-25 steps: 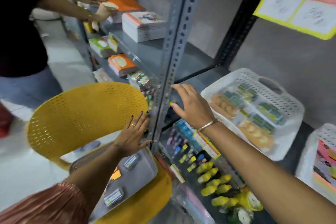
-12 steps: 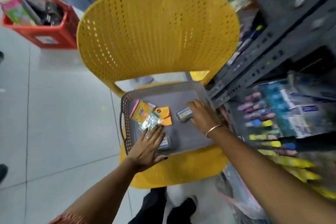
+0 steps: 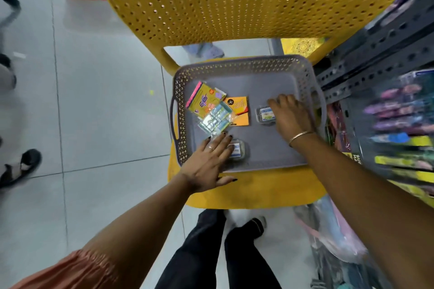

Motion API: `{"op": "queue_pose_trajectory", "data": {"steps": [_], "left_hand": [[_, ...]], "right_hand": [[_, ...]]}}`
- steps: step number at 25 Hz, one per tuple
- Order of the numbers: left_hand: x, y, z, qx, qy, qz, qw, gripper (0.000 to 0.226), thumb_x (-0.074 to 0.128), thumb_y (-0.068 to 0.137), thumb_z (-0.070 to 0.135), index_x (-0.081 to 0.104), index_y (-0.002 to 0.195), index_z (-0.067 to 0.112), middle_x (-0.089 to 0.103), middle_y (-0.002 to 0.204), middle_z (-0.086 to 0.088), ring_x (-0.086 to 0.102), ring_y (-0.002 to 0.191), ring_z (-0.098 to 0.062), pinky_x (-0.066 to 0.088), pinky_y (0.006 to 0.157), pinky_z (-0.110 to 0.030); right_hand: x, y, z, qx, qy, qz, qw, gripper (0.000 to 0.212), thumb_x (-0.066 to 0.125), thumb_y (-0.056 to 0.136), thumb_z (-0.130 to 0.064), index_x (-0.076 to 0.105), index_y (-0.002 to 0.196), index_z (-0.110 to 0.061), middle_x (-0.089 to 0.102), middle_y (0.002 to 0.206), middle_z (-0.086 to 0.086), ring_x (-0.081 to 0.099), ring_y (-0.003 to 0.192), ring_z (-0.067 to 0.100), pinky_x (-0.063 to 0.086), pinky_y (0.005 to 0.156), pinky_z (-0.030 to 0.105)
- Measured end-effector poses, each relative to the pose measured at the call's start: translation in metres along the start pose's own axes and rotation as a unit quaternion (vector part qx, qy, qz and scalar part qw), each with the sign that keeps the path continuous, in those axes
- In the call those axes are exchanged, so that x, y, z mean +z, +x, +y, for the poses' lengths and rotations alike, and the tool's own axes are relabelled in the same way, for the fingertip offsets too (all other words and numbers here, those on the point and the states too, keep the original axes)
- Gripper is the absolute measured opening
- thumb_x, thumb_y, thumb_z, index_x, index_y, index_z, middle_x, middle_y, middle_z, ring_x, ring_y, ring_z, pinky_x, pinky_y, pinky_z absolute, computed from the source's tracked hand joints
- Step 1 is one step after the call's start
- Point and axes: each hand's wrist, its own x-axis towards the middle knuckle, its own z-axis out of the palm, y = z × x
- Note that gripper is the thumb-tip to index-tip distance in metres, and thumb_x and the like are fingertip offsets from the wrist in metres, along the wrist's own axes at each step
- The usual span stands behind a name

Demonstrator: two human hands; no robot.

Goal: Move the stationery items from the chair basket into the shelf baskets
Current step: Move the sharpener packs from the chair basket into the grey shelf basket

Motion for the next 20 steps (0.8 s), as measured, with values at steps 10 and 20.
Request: {"op": "queue_pose_trajectory", "data": {"steps": [10, 20], "left_hand": [[0.000, 0.000, 0.000, 0.004, -0.011, 0.004, 1.000, 0.088, 0.022, 0.085, 0.070, 0.025, 0.145, 0.007, -0.001, 0.149, -0.009, -0.004, 0.139, -0.023, -0.003, 0.111, -0.043], [-0.087, 0.000, 0.024, 0.066, 0.024, 0.049, 0.996, 0.094, 0.012, 0.082, 0.076, 0.025, 0.146, 0.007, 0.014, 0.154, -0.013, 0.000, 0.141, -0.026, 0.003, 0.113, -0.048]], "right_hand": [[-0.012, -0.010, 0.002, 0.047, 0.115, -0.012, 0.992, 0.044, 0.062, 0.076, -0.002, 0.049, 0.117, 0.002, 0.052, 0.121, 0.023, 0.046, 0.113, 0.038, 0.042, 0.086, 0.045], [-0.157, -0.077, 0.030, 0.117, 0.160, 0.089, 0.976, 0.042, 0.064, 0.076, -0.007, 0.050, 0.116, -0.003, 0.050, 0.121, 0.019, 0.042, 0.118, 0.036, 0.045, 0.086, 0.046]]}}
